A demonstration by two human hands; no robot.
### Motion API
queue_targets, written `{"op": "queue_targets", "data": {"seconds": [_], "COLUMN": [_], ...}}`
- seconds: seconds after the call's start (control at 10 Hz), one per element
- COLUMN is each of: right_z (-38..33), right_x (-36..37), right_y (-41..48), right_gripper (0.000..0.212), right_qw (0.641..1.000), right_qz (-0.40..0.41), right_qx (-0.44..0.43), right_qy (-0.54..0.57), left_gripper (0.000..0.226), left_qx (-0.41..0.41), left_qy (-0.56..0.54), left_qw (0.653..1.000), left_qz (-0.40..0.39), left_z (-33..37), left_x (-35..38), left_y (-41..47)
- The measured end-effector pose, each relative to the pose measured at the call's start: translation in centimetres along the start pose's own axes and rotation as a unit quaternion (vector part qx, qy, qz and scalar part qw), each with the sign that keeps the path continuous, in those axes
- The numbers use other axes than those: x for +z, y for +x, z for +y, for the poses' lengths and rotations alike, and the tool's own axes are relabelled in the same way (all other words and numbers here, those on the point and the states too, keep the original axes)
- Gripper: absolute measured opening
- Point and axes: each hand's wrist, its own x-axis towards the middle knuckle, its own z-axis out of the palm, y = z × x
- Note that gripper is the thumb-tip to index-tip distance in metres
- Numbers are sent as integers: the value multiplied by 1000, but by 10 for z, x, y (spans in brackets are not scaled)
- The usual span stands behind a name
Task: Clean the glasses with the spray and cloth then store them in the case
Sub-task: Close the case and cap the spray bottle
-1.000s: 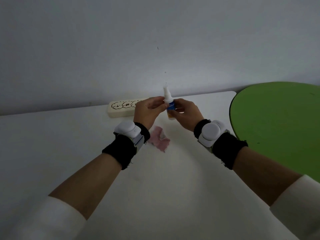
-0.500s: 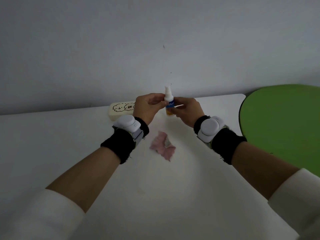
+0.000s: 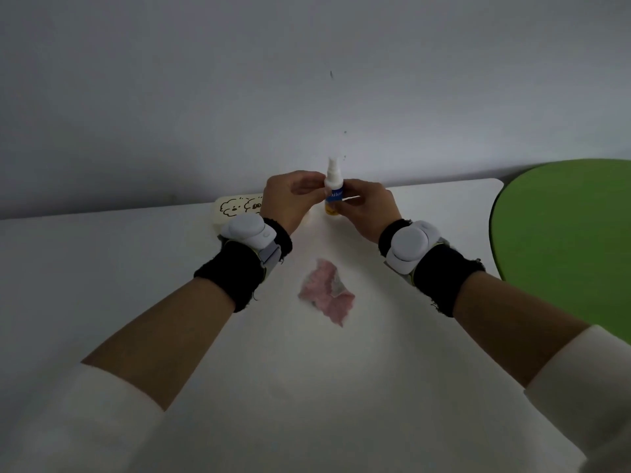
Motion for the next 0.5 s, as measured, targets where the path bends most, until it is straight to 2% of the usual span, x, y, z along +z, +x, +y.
{"op": "queue_targets", "data": {"seconds": [0.3, 0.5], "right_z": [-2, -3], "right_x": [-1, -4], "right_y": [-5, -15], "right_gripper": [34, 53], "right_qw": [999, 996], "right_qz": [-12, -17], "right_qx": [-1, 31], "right_qy": [-51, -81], "left_gripper": [22, 15], "left_qx": [-8, -6], "left_qy": [27, 2], "left_qw": [1000, 1000], "left_qz": [14, 18], "left_z": [-3, 2], "left_x": [-4, -9], "left_y": [-5, -19]}}
